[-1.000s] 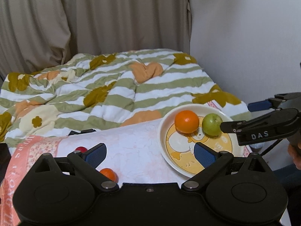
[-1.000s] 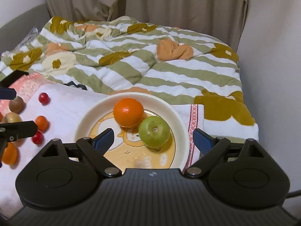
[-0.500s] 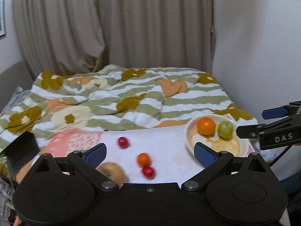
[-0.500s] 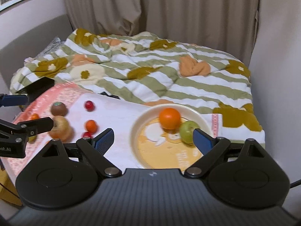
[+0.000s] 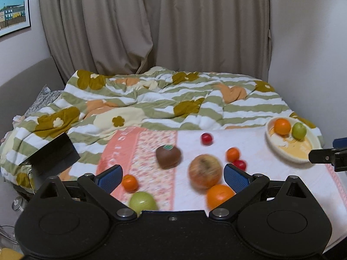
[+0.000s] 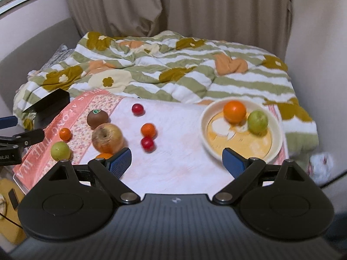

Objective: Organize fruits
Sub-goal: 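Withdraw both tools from the bowl back over the remaining fruits, then grasp a green apple with the left tool while the right tool grasps an orange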

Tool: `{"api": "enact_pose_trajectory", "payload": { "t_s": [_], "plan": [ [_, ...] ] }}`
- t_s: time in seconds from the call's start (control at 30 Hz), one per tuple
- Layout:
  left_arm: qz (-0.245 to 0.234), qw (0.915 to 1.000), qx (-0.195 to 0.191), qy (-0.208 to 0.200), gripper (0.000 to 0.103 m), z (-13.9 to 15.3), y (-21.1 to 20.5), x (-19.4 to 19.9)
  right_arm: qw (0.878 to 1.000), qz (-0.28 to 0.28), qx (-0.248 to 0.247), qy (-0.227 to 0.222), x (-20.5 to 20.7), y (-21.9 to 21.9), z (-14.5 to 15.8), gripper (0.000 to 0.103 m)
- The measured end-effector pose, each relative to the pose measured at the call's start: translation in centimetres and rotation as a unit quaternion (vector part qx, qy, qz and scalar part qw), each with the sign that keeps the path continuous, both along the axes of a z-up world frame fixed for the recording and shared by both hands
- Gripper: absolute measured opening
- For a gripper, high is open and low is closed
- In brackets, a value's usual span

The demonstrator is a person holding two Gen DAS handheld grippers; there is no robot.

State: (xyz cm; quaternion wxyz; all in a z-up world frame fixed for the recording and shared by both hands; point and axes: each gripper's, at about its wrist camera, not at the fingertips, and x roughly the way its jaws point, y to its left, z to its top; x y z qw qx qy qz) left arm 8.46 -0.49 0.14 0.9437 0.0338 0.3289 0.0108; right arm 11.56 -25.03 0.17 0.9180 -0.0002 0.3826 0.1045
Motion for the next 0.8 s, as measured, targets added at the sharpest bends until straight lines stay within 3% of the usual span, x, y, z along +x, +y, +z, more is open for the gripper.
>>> {"api": "enact_pose_trajectory", "payload": {
  "t_s": [0.33,0.53,0.8],
  "plan": [
    [-0.028,0.9993,0.017,0.021,0.101,-4.6,6.4,0.8,0.998,-0.051,0.016,0.015,-1.9,7.1,-3.9,0.103],
    [-0.054,0.9976,0.024,0.036,0.101,-8.1,7.8,1.7,0.997,-0.065,0.021,0.023,-1.6,10.4,-7.0,0.103],
    [-0.074,0.9949,-0.002,0.069,0.092,-11.9,7.7,3.9,0.998,-0.057,0.004,0.028,-0.7,13.4,-10.1,0.103]
  ]
}}
